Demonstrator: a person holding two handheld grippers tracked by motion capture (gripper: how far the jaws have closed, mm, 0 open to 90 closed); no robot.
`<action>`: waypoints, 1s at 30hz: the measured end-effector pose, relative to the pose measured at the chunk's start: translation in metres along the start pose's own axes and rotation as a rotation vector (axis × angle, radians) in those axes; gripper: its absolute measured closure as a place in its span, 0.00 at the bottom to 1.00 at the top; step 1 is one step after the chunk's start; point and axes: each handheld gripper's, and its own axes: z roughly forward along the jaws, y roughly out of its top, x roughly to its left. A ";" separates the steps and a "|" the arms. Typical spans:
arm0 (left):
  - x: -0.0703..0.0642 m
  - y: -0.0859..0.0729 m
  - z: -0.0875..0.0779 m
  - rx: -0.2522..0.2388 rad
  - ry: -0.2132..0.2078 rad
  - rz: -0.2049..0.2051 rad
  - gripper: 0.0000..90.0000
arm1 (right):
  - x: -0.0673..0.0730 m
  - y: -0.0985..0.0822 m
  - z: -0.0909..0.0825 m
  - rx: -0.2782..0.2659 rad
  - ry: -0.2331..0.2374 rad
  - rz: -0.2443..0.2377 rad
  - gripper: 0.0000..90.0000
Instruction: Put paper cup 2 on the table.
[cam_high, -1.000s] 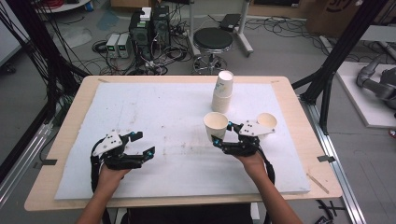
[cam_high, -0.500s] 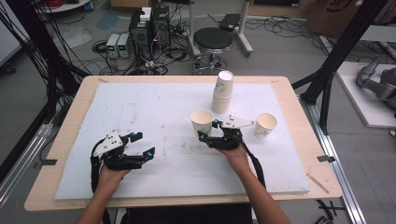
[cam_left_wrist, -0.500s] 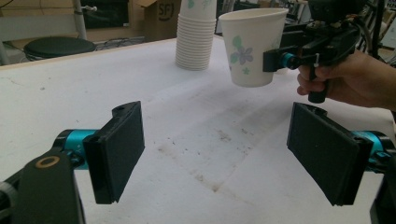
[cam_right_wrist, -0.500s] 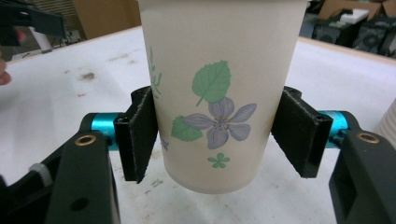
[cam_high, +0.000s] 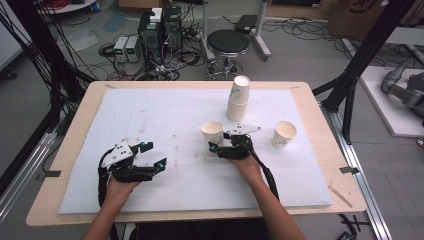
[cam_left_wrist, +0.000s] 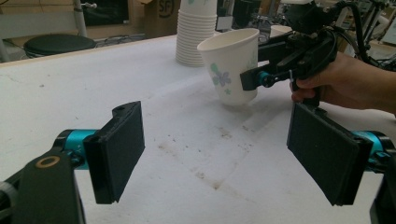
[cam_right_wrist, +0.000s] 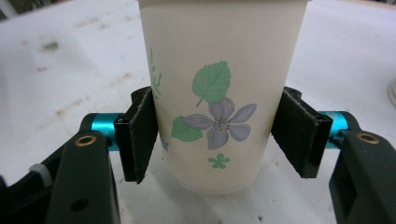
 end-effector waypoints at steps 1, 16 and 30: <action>0.000 0.000 0.000 -0.001 0.000 -0.002 0.21 | 0.001 0.001 0.002 0.024 -0.005 -0.008 0.39; 0.002 0.000 -0.003 0.002 0.005 -0.007 0.21 | 0.006 0.000 -0.004 0.112 -0.038 -0.080 0.40; 0.002 -0.001 -0.002 0.006 0.003 -0.013 0.21 | 0.005 -0.006 -0.008 0.129 -0.034 -0.096 0.38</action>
